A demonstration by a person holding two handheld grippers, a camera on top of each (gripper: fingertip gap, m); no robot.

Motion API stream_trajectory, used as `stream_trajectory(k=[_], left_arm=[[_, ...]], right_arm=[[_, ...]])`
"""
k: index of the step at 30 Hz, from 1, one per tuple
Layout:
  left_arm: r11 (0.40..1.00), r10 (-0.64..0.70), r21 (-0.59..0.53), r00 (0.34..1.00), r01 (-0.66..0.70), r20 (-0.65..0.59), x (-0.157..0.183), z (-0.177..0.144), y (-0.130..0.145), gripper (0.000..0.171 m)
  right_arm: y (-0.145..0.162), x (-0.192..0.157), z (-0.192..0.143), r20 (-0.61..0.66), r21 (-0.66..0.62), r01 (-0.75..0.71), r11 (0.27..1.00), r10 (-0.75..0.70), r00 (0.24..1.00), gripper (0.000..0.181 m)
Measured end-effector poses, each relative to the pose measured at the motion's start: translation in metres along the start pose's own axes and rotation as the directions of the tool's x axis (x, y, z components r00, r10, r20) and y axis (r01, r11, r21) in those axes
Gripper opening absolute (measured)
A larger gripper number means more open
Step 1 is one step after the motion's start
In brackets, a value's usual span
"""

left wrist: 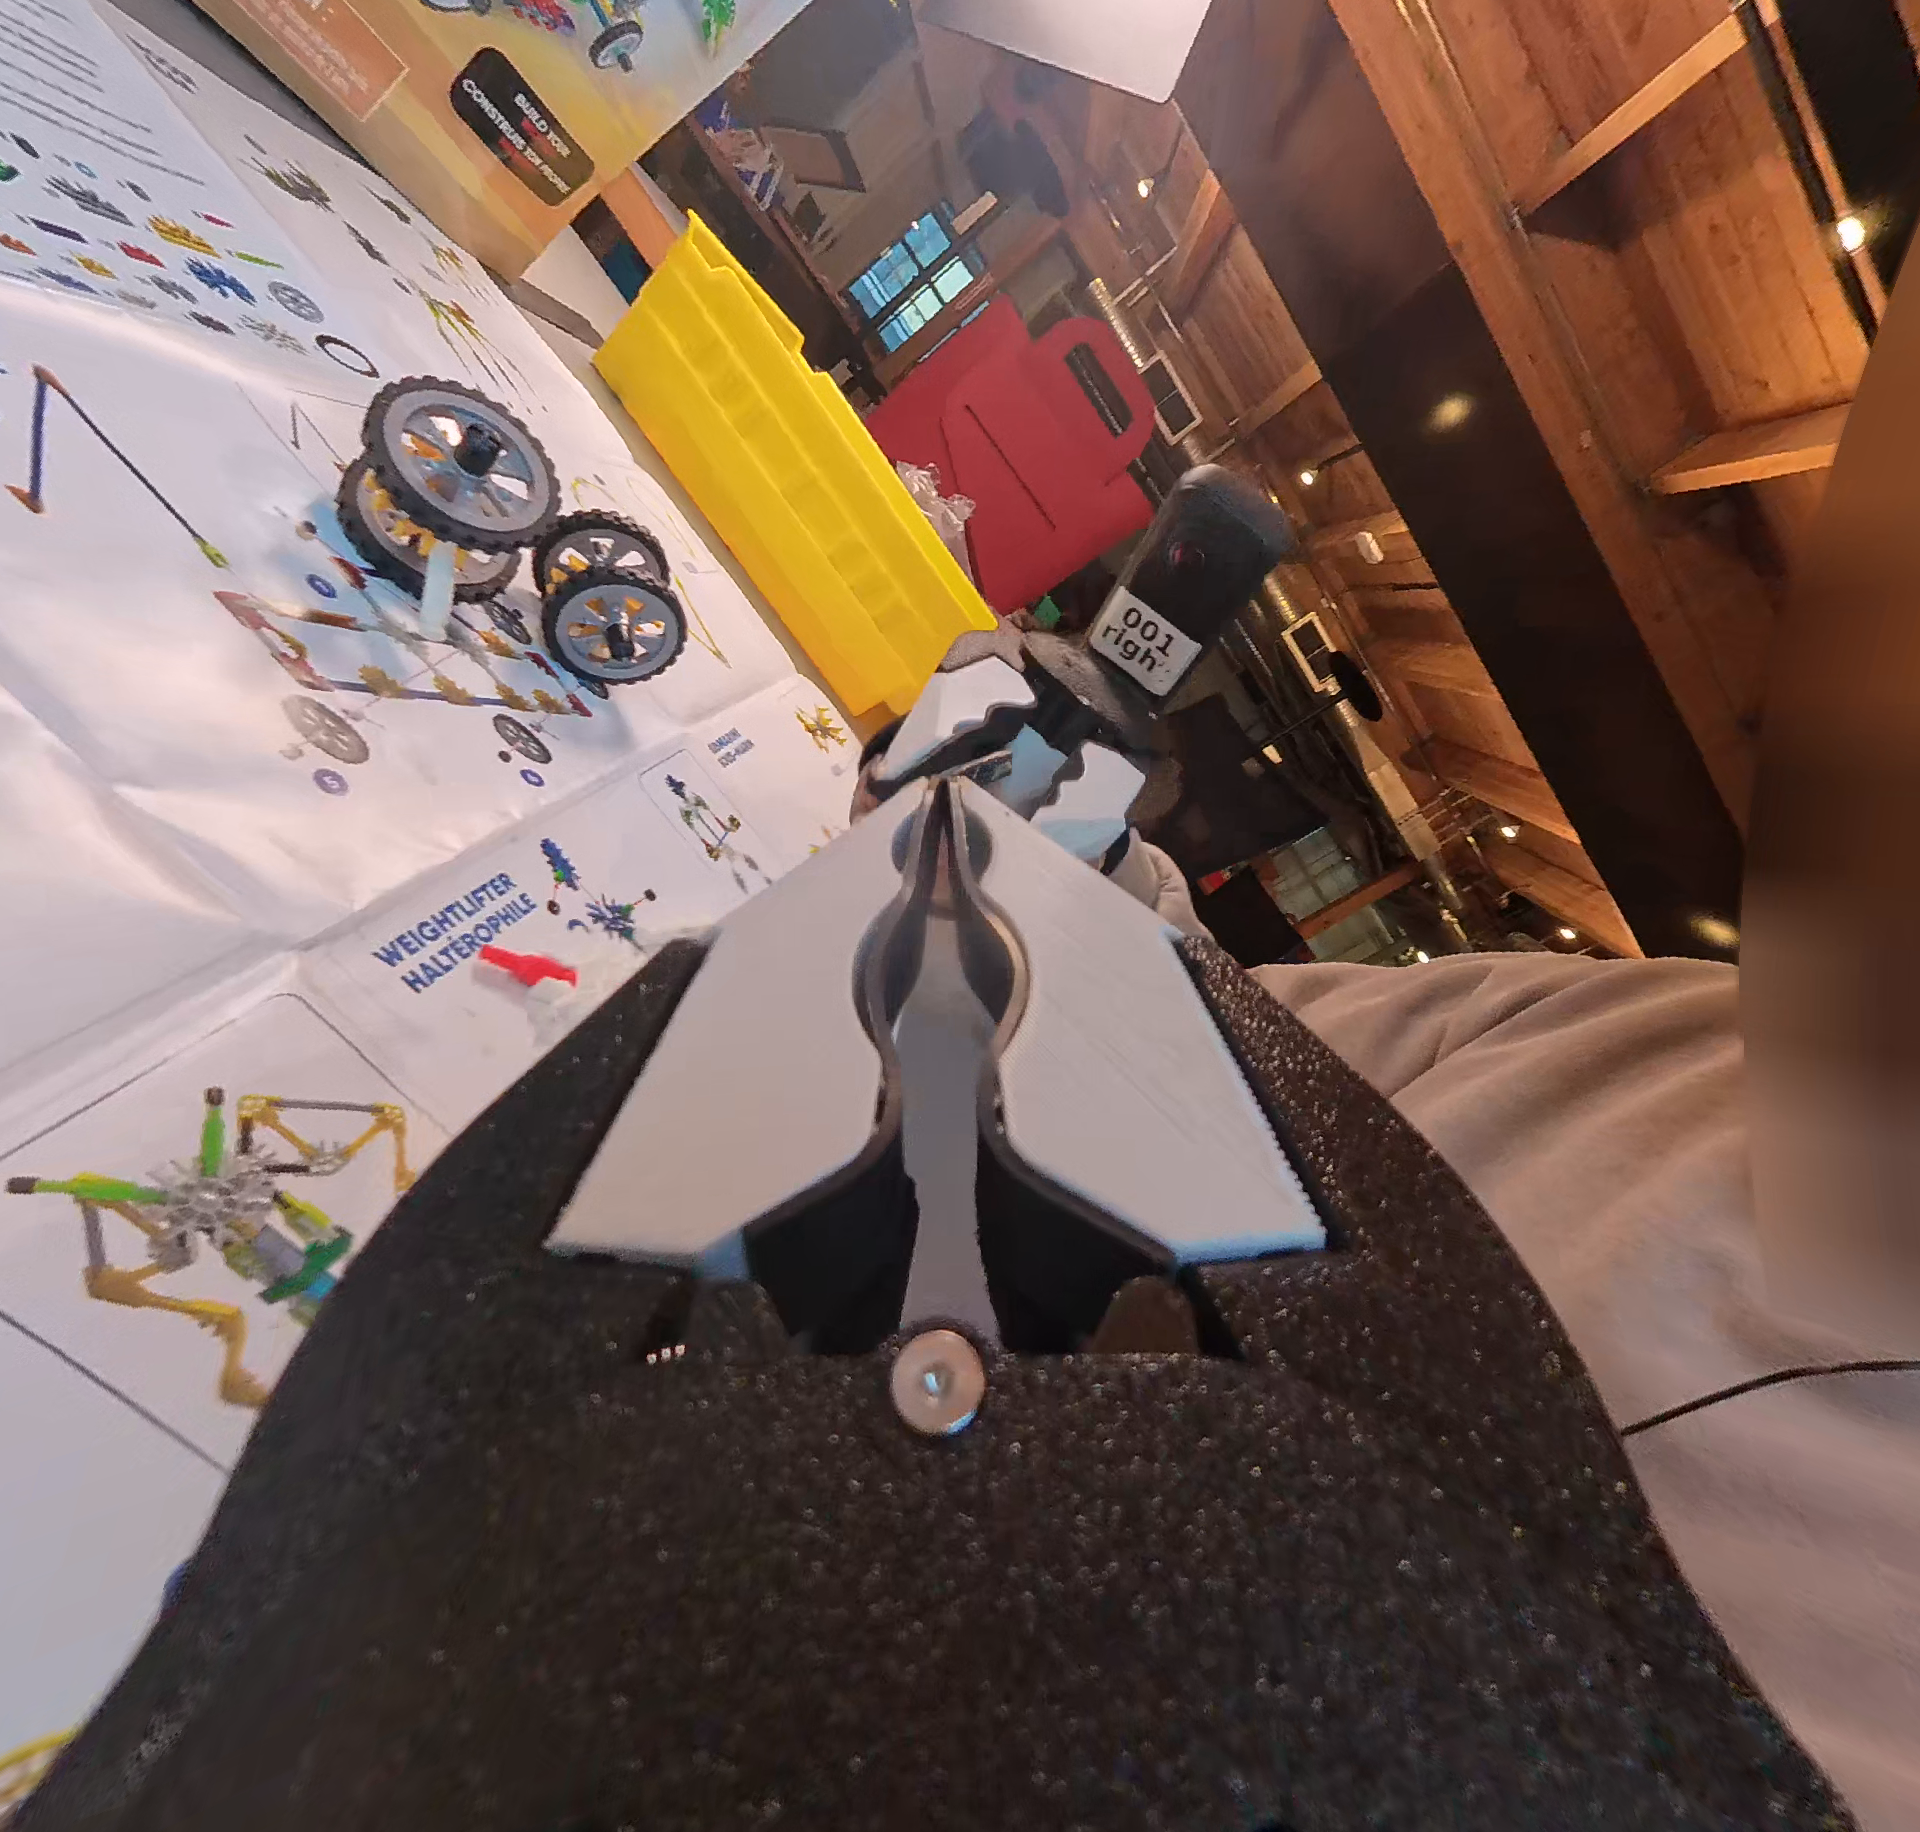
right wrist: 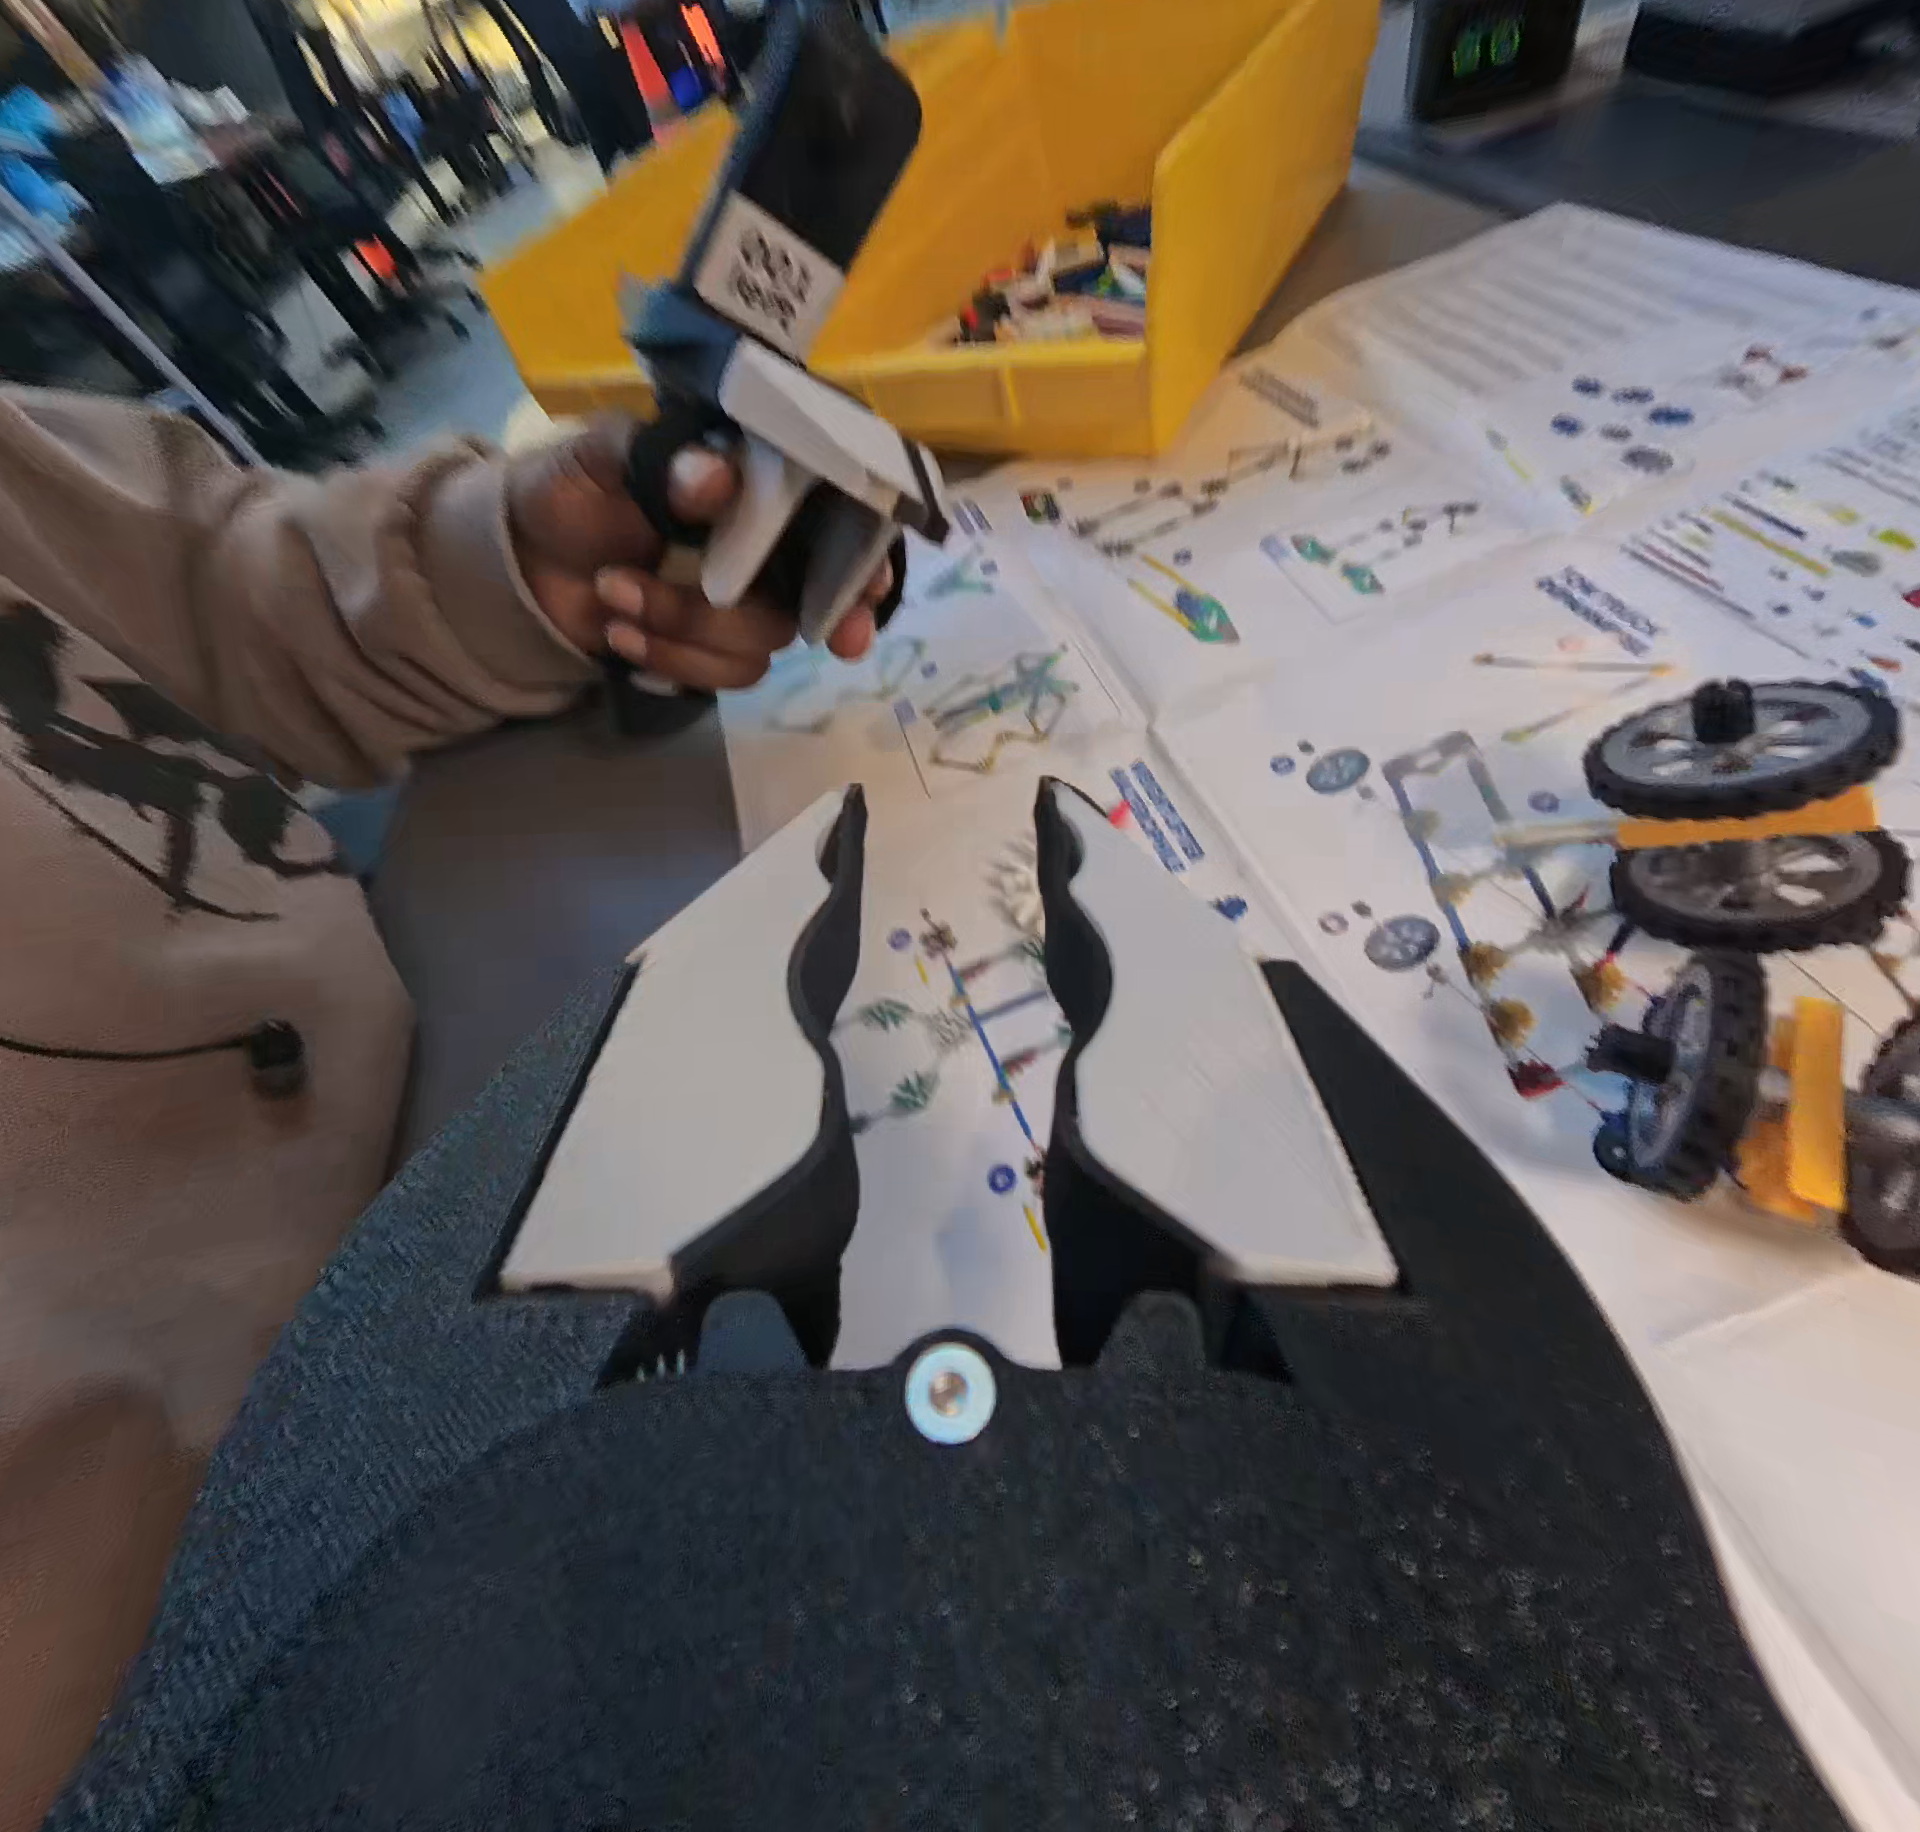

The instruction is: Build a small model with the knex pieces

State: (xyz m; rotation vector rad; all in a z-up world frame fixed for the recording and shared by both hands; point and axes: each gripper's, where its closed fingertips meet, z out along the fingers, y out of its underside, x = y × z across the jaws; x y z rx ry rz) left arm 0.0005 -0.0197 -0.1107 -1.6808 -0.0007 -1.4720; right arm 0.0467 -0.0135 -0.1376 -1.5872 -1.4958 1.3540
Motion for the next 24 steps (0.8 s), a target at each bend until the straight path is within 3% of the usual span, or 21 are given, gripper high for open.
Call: stream_trajectory(k=[4, 9, 15, 24], left_arm=[[0.998, -0.066, 0.016, 0.989, 0.068, -0.136, 0.021, 0.004, 0.001, 0.000], [0.996, -0.090, -0.004, 0.966, 0.092, -0.242, 0.039, 0.008, 0.007, 0.000], [0.997, -0.070, -0.029, 0.956, 0.065, -0.285, 0.052, 0.010, 0.012, 0.013], [0.998, -0.021, -0.059, 0.960, 0.004, -0.280, 0.054, 0.013, 0.020, 0.017]], right_arm=[[-0.041, -0.024, -0.011, 0.303, 0.251, -0.281, 0.926, 0.201, 0.932, 0.013], [-0.052, -0.038, -0.002, 0.539, 0.249, -0.534, 0.808, 0.343, 0.769, 0.013], [-0.054, -0.043, 0.001, 0.572, 0.241, -0.553, 0.798, 0.343, 0.745, 0.013], [-0.052, -0.057, 0.002, 0.608, 0.209, -0.535, 0.819, 0.320, 0.727, 0.012]])
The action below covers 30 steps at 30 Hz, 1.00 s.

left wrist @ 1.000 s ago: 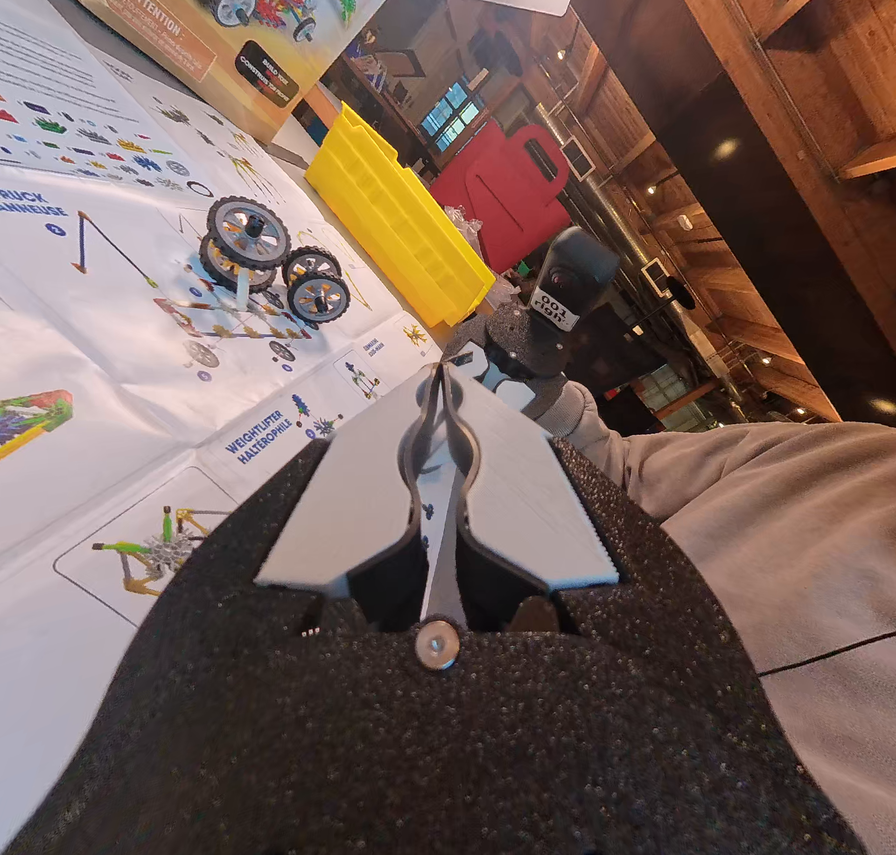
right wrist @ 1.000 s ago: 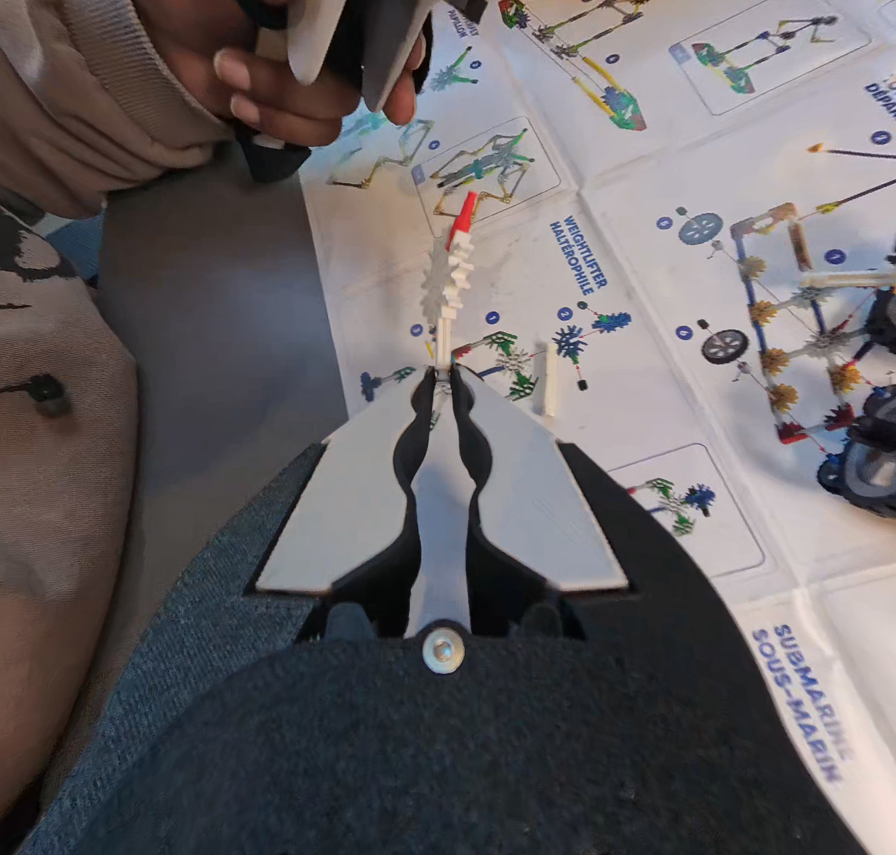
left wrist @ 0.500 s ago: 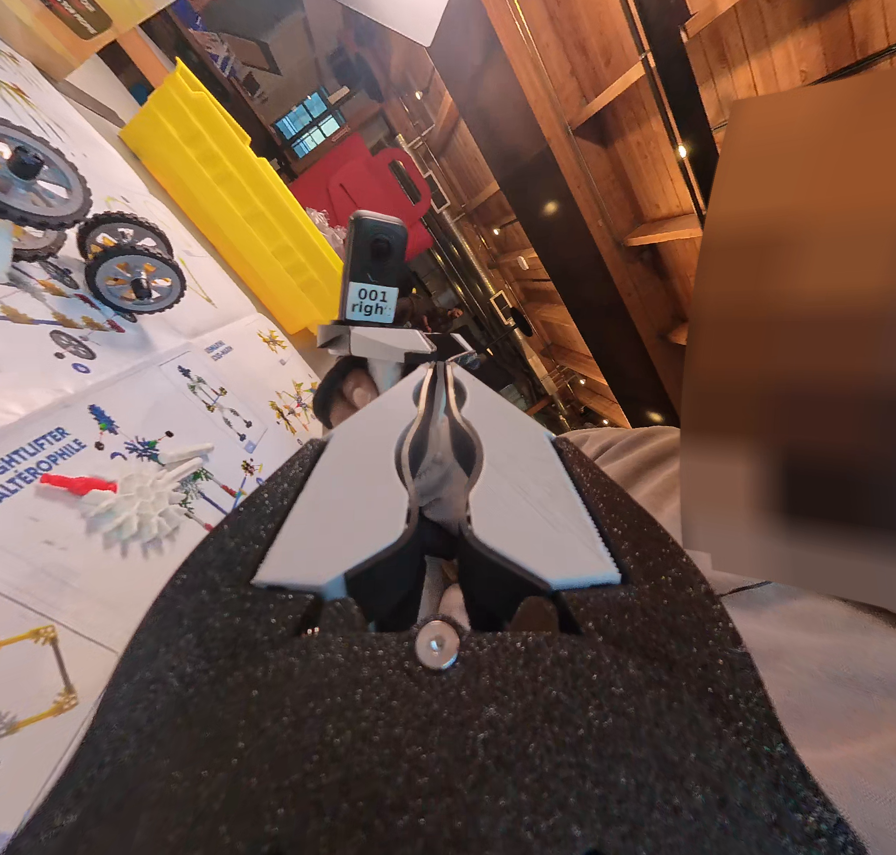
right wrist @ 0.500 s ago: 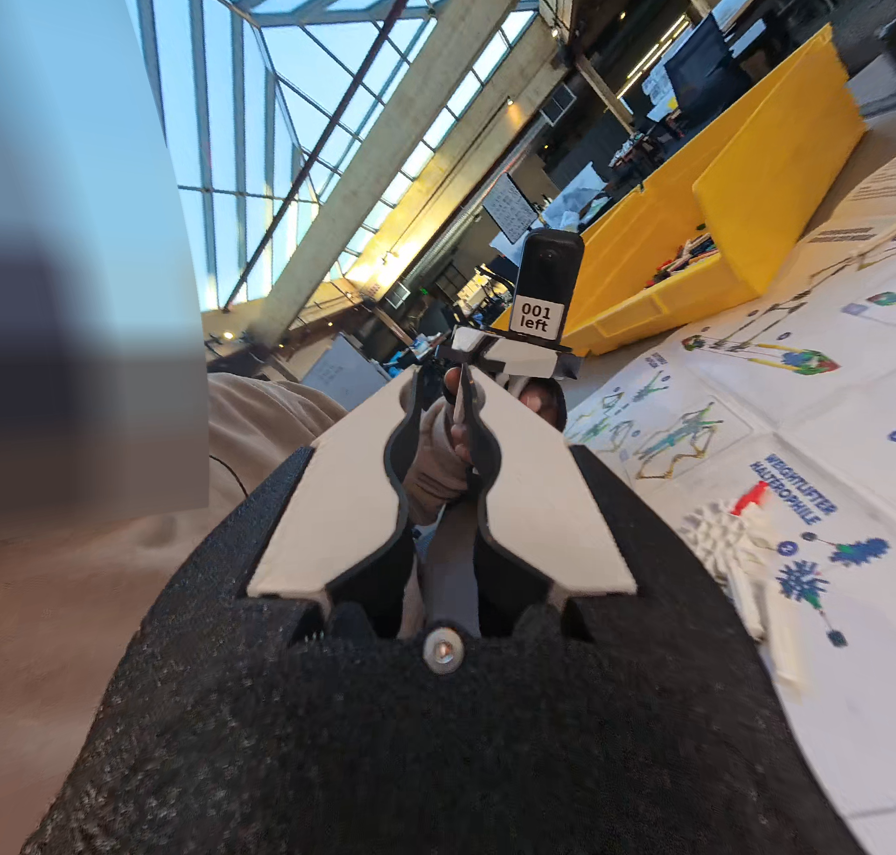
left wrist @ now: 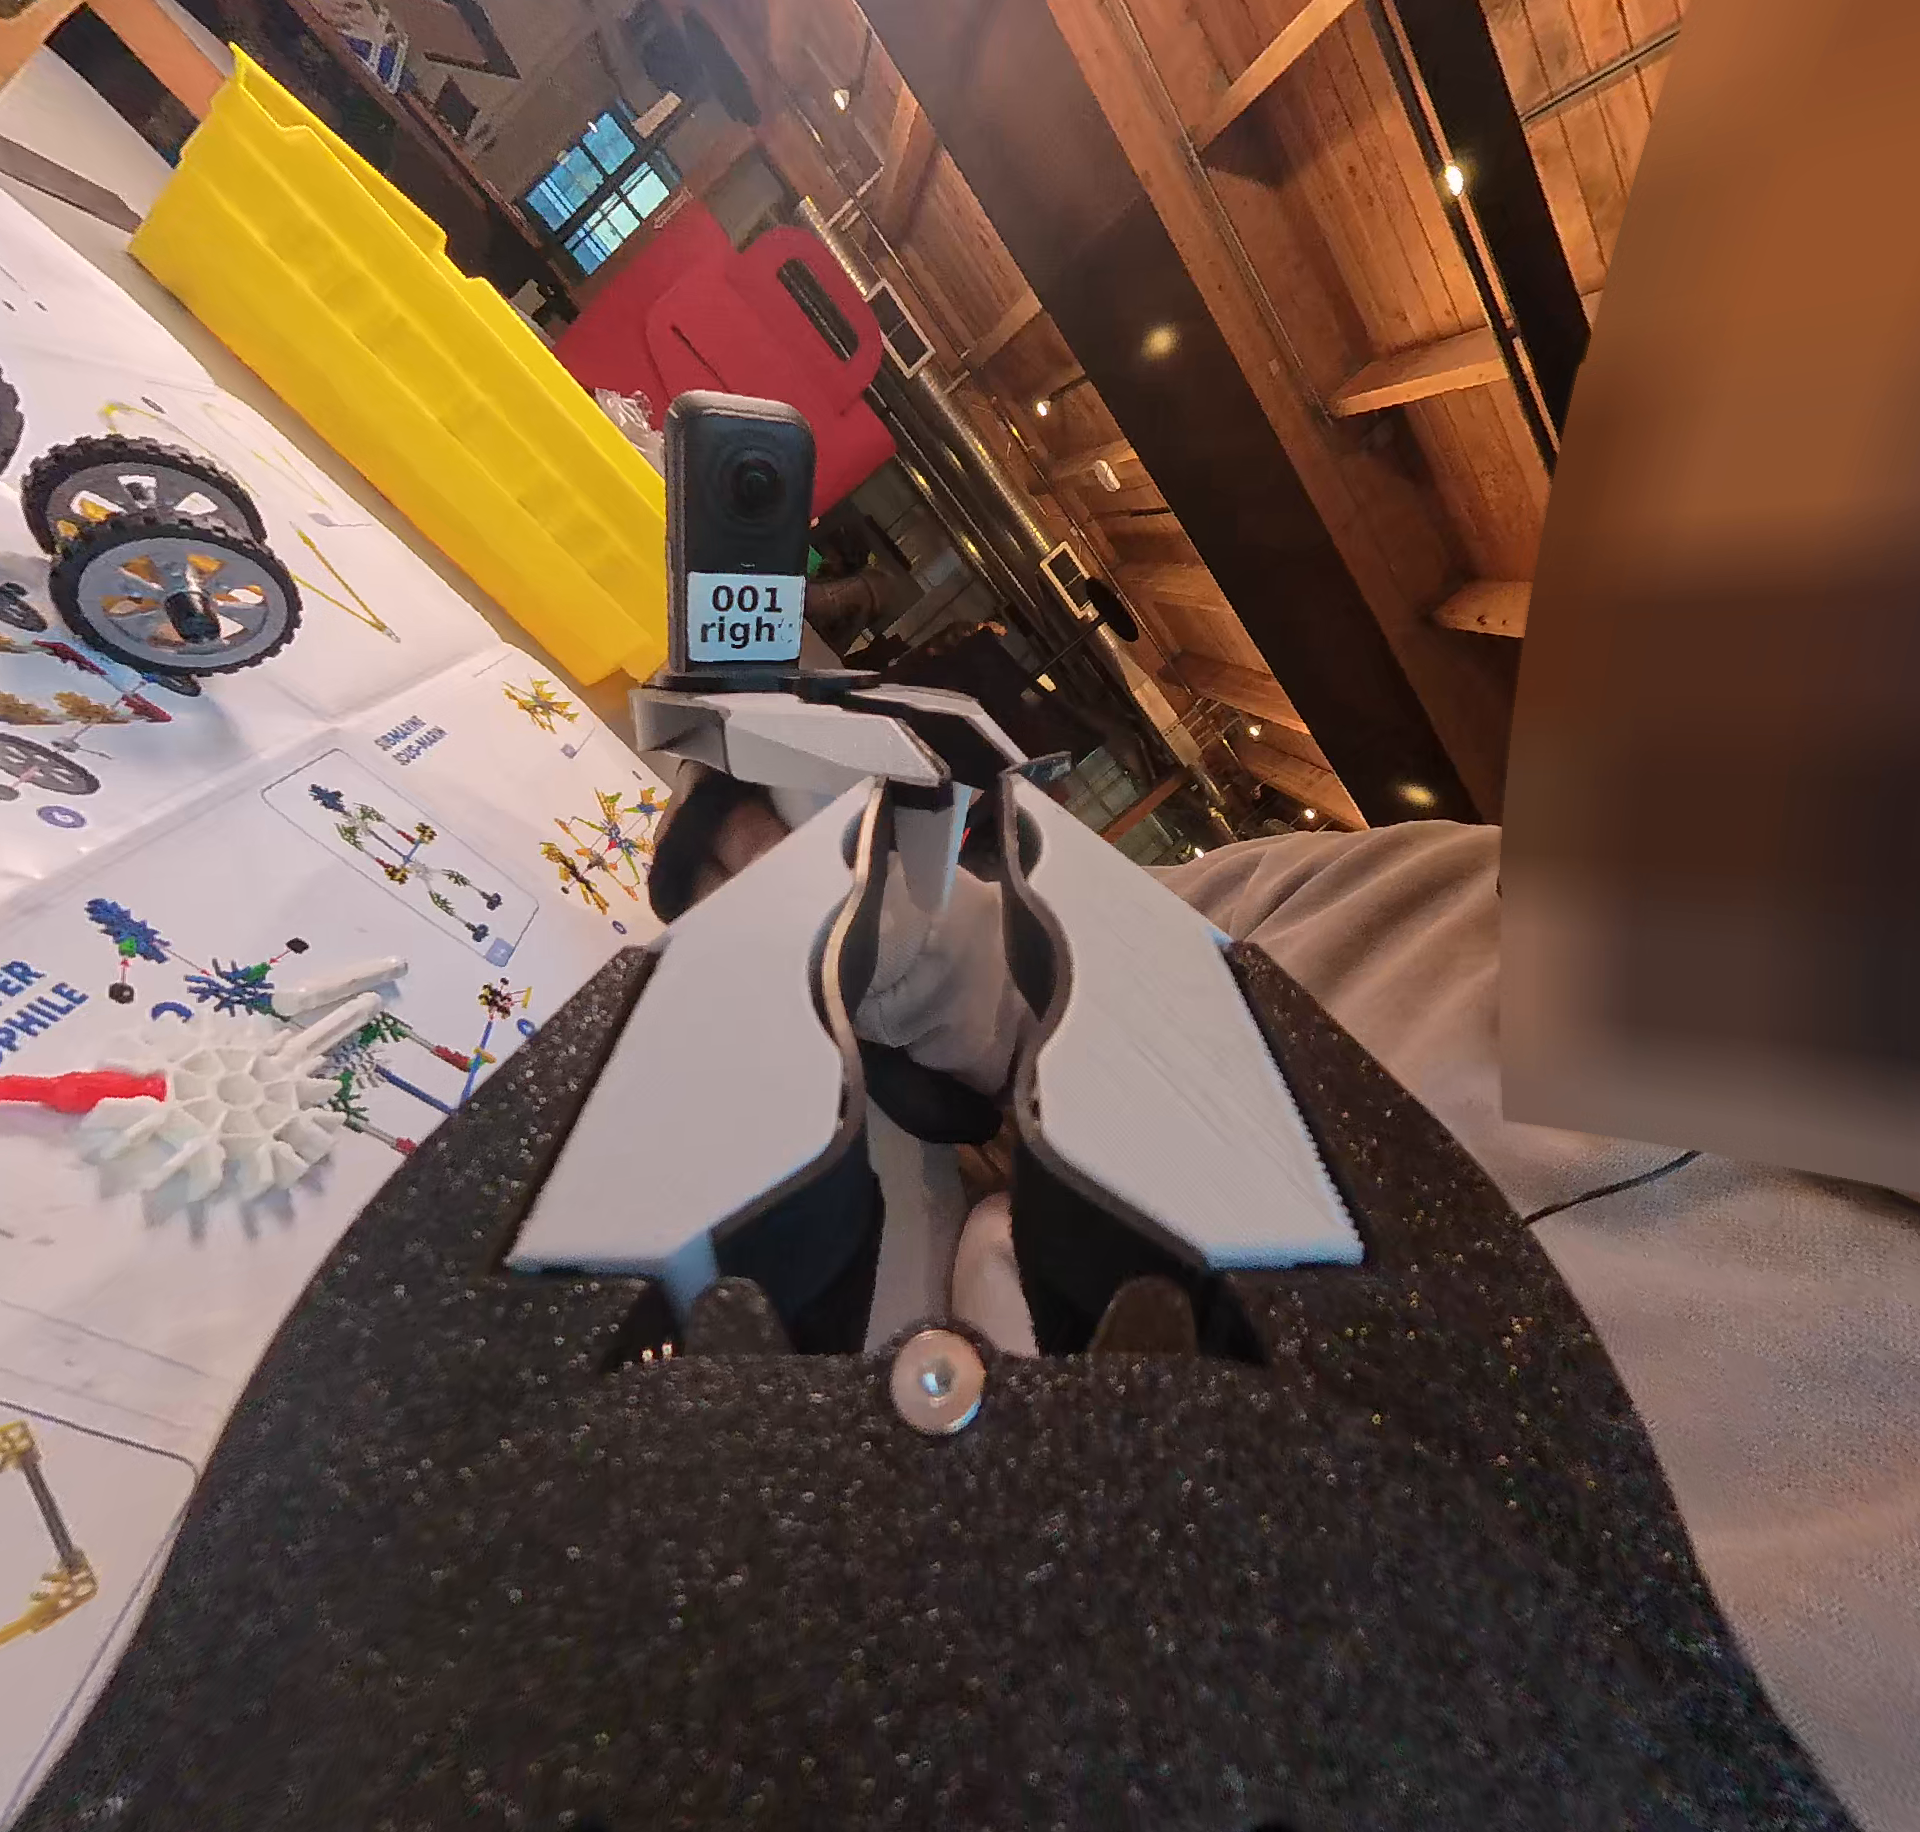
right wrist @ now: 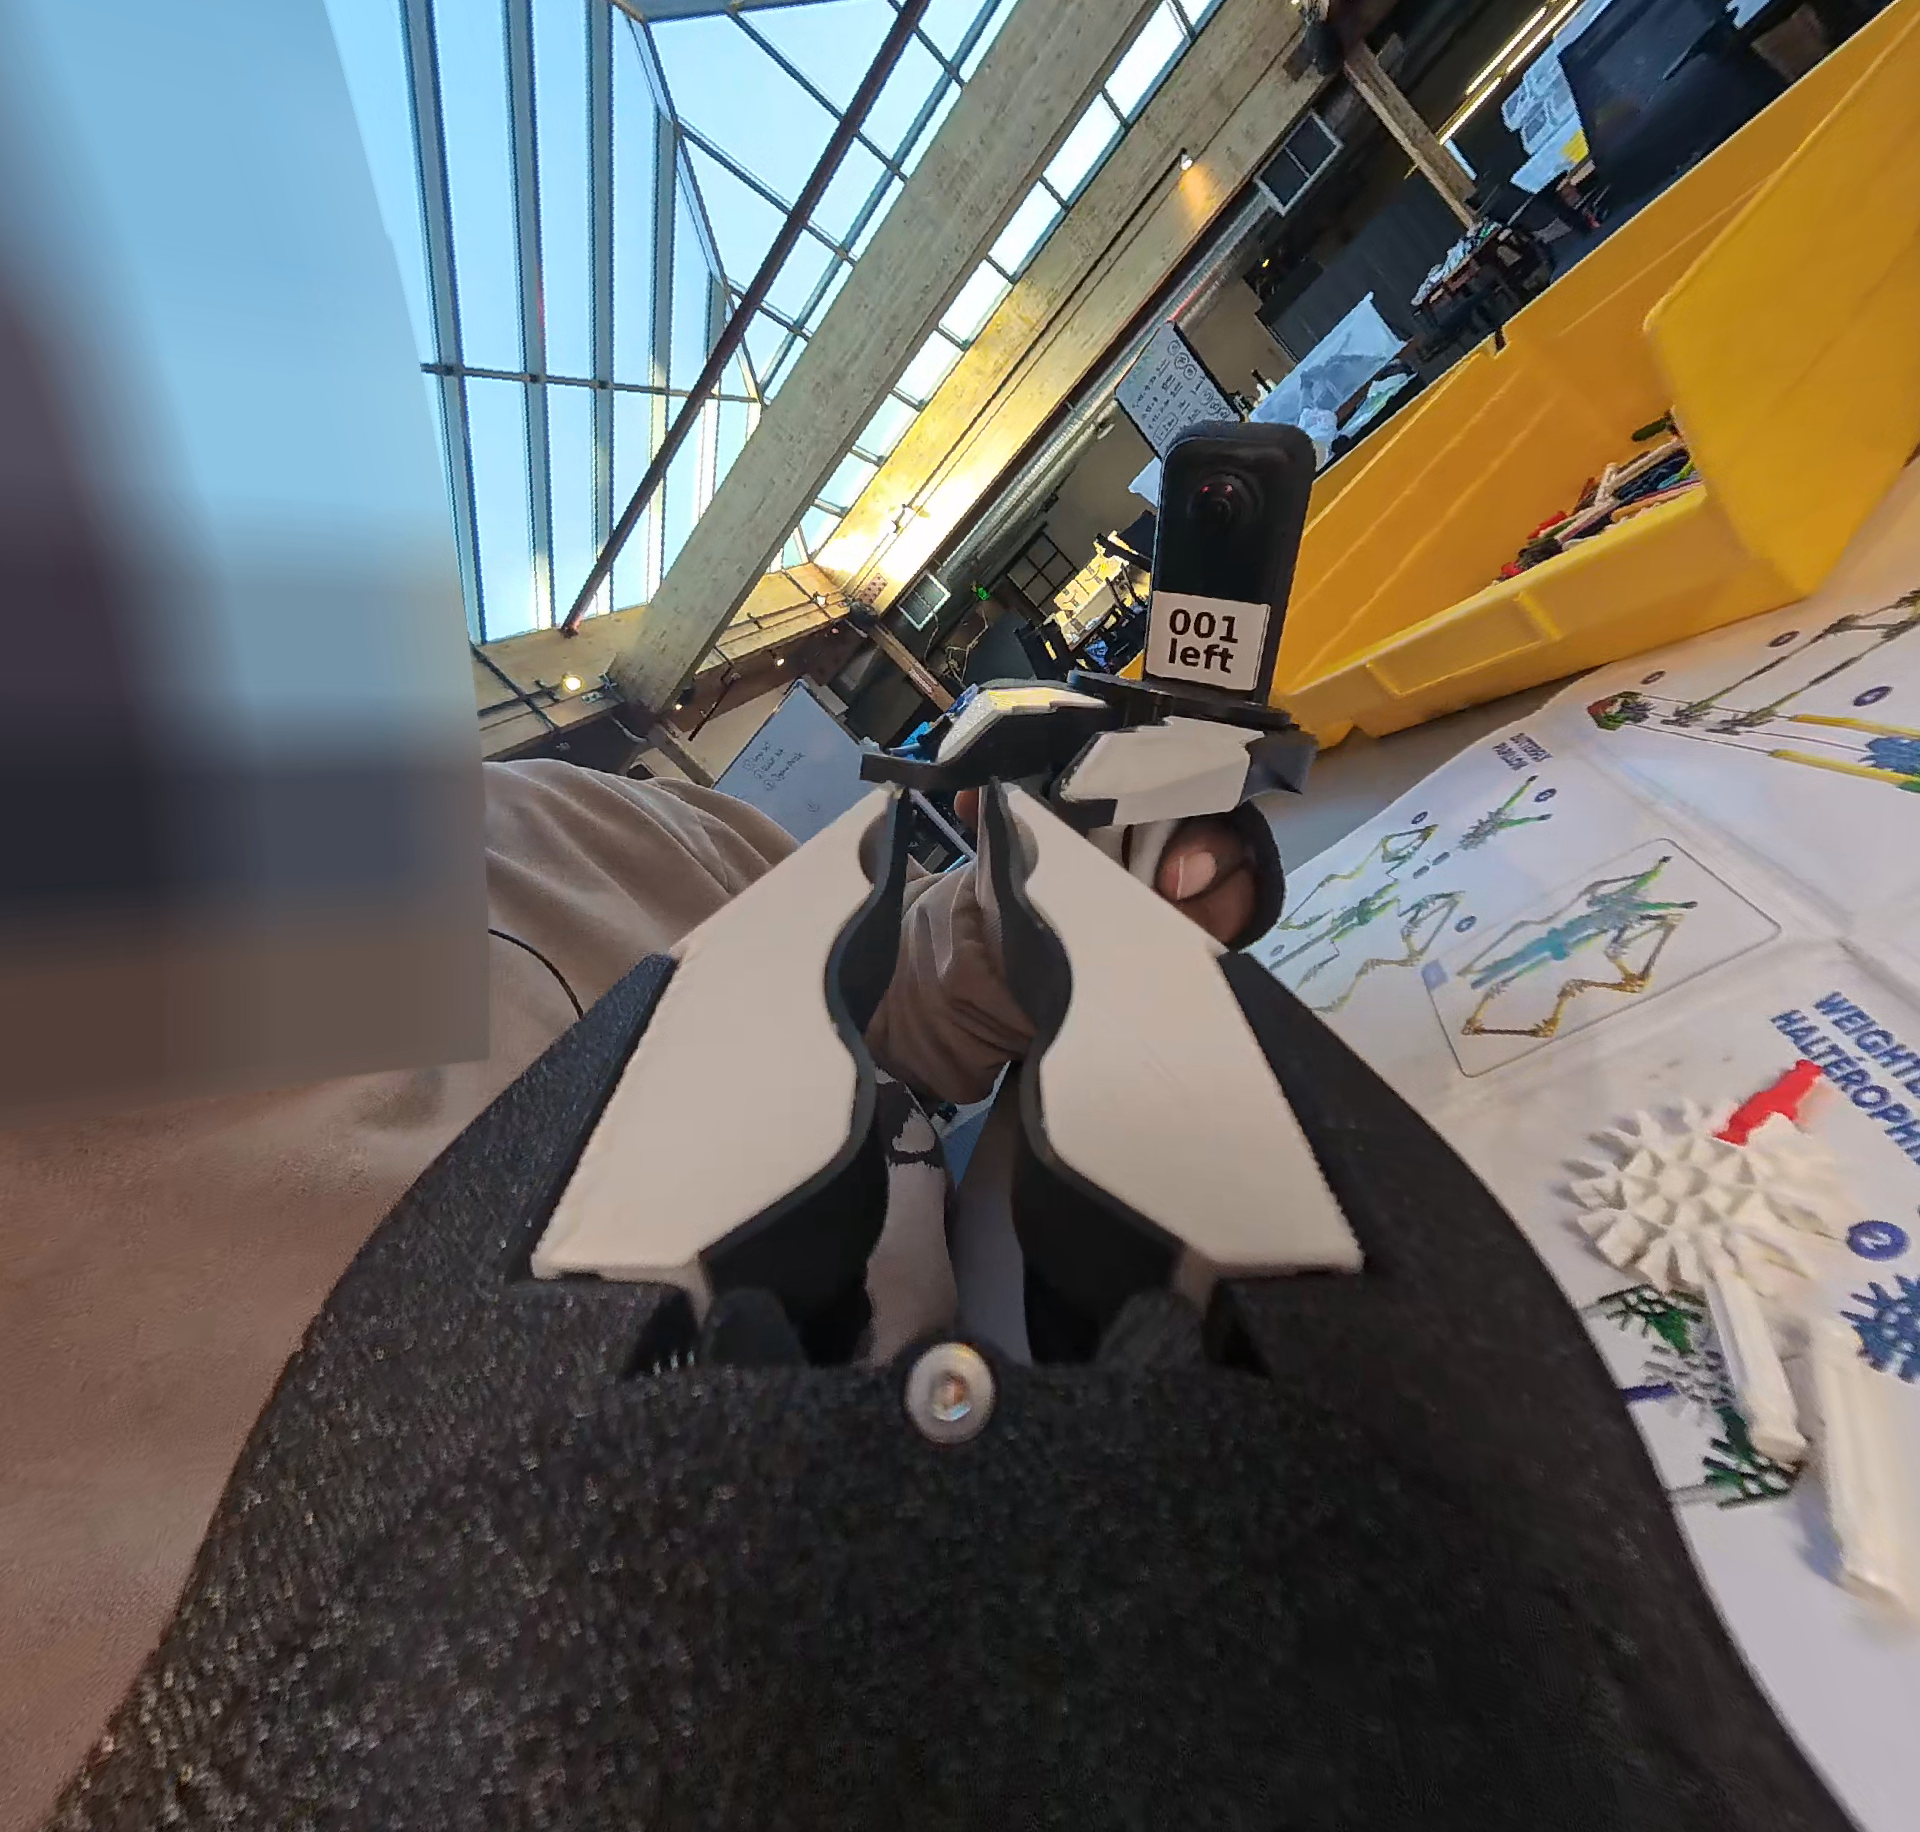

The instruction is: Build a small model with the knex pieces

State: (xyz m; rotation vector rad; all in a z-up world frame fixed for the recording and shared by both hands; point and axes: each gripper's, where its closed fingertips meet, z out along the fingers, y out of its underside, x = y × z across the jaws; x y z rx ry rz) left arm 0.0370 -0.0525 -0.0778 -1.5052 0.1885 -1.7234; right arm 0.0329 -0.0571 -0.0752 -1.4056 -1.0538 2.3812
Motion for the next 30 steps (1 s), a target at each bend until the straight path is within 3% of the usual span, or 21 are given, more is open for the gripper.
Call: stream_trajectory(k=[18, 30], left_arm=[[0.949, 0.278, -0.175, 0.958, -0.263, 0.070, 0.001, 0.005, 0.020, 0.024], [0.939, 0.299, -0.191, 0.954, -0.286, 0.039, 0.007, 0.007, 0.025, 0.024]], right_arm=[[0.018, -0.015, 0.002, 0.082, -0.115, 0.046, 0.992, -0.037, 0.996, 0.016], [0.023, -0.020, 0.004, 0.102, -0.127, 0.099, 0.987, -0.086, 0.991, 0.011]])
